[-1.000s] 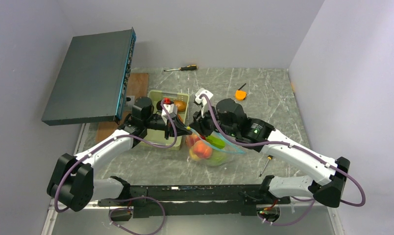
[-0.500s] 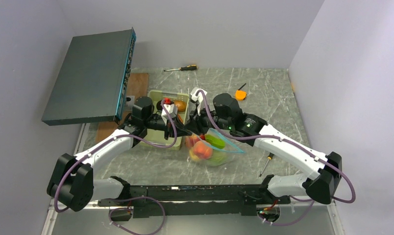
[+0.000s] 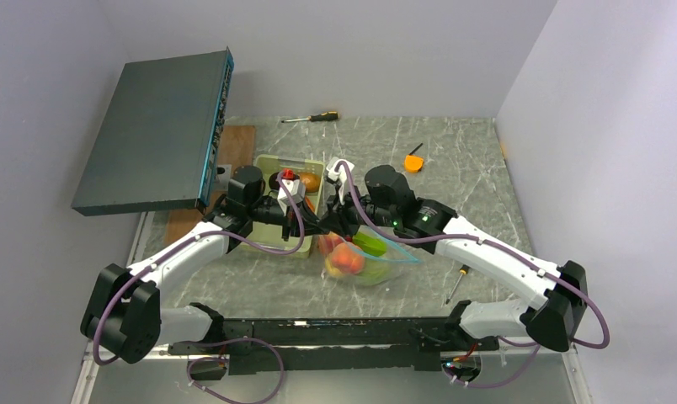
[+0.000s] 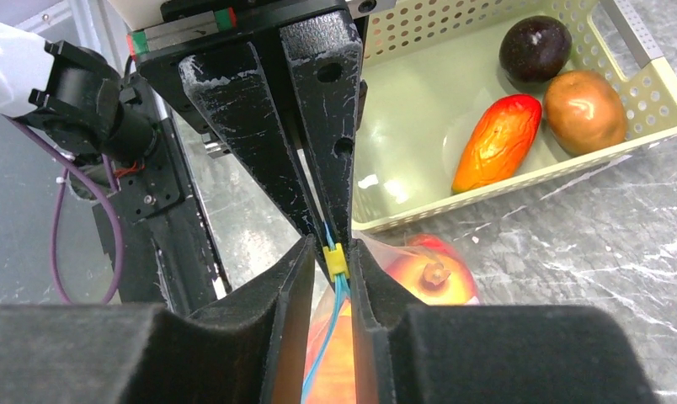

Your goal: Place the food in the zip-top bag and seal the zipper

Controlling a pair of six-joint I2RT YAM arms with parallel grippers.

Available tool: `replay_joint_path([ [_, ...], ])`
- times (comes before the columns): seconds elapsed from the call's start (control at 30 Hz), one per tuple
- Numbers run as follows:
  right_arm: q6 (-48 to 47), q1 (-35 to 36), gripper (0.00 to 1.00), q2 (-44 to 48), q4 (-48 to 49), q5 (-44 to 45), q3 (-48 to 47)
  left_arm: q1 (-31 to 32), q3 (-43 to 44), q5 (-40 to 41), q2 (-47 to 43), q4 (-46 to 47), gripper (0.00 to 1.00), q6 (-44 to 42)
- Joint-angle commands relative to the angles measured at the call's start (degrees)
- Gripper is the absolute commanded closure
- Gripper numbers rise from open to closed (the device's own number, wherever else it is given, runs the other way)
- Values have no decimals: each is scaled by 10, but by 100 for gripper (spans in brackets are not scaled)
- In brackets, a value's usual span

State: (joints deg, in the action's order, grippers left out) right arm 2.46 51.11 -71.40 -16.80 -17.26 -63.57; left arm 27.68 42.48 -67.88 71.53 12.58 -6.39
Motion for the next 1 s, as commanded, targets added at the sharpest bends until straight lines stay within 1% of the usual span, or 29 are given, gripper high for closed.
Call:
replay_joint_path([
  [0.0,-9,-1,78,14,11,-10,7,-1,25,-30,-2,18,100,-11],
  [0.1,-10,-1,80,15,5,-7,7,-1,25,-29,-2,16,100,-13],
  [0.17,-9,-1,86,18,7,-4,9,-1,26,-30,-3,15,100,-12],
  [0.33,-6,-2,95,19,5,-9,8,-4,23,-23,-5,21,100,-11],
  [0.37,-5,-1,99,19,3,-9,8,-4,23,-22,-4,24,100,-8],
  [0.4,-5,-2,100,20,2,-7,8,-6,23,-21,-4,29,100,-3],
  [0.47,-6,-1,100,24,3,0,13,-8,26,-21,-1,30,100,3],
  [0.6,0,-1,100,40,2,13,23,-16,45,-18,11,-7,100,-10],
  [0.7,3,-1,100,49,-11,32,25,-23,50,-14,19,-8,100,-6],
  [0.97,12,-1,100,89,-27,69,52,-34,50,26,19,-26,100,-25],
])
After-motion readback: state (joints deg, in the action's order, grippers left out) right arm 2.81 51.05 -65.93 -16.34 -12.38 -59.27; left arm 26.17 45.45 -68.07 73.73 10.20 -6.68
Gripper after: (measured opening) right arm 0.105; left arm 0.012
